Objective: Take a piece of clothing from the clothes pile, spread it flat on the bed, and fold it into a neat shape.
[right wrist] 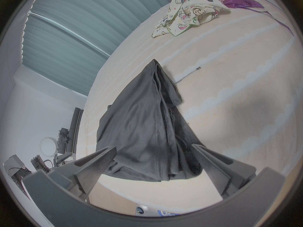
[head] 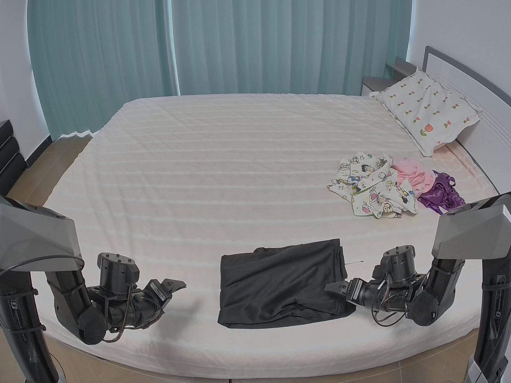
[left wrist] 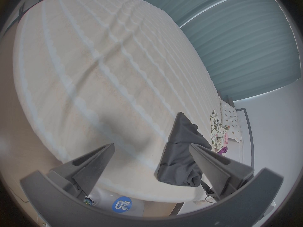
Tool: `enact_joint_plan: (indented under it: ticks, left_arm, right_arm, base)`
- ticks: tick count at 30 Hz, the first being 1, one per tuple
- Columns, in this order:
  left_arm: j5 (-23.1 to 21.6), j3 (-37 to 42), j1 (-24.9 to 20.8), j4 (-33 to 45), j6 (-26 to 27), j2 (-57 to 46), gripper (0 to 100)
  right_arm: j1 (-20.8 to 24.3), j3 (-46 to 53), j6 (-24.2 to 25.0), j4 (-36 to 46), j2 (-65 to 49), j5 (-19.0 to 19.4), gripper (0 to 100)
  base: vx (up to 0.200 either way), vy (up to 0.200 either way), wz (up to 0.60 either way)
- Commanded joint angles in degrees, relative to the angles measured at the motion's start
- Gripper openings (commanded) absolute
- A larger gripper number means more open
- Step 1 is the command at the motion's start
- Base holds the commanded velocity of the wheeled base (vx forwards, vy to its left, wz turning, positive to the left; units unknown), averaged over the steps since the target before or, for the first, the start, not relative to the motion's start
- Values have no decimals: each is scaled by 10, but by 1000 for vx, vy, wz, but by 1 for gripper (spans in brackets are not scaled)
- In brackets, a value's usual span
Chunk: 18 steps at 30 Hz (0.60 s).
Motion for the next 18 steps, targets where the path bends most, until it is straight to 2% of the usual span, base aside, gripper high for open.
enact_joint_plan:
  ticks: [1, 10, 18]
  left_arm:
    - [0, 0, 0, 0, 0, 1, 100]
    - [0, -1, -1, 0, 0, 1, 100]
    - [1, -1, -2, 0, 0, 2, 100]
  right_arm:
    - [1, -1, 0, 0, 0, 1, 100]
    - [36, -21, 5, 4, -1, -5, 100]
    - [43, -24, 1, 8, 8, -20, 100]
  base:
    - [0, 0, 0]
    - [0, 0, 0]
    - [0, 0, 0]
